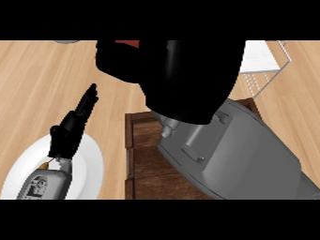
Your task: Pick the bell pepper from the tray and place it in the tiered shelf
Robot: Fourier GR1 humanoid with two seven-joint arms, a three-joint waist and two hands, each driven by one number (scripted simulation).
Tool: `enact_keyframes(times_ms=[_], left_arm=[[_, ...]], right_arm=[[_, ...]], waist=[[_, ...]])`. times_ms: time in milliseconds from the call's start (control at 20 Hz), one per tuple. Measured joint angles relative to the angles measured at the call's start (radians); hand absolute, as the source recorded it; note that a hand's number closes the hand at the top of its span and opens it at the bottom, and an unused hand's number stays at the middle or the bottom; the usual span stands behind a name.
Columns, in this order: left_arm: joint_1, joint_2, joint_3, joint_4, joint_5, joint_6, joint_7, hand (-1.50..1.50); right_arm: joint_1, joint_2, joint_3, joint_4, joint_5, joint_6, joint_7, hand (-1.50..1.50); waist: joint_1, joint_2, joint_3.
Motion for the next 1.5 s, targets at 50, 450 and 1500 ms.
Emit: enact_keyframes(times_ms=[50,450,1500], left_arm=[[-0.006,0.000,0.005,0.012,0.000,0.000,-0.008,0.00],[0.007,-0.019,-0.003,0.001,-0.015,0.007,-0.002,0.00],[-0.016,-0.031,0.012,0.008,-0.027,-0.018,0.000,0.00]], right_arm=[[-0.011,0.000,-0.022,0.008,0.008,0.008,-0.011,1.50],[-0.063,-0.016,-0.148,0.106,0.059,0.050,-0.097,1.50],[-0.075,-0.055,-0.321,0.455,0.106,-0.291,-0.352,1.50]], waist=[[-0.001,0.001,0.000],[0.002,0.004,0.000],[0.016,0.012,0.001]])
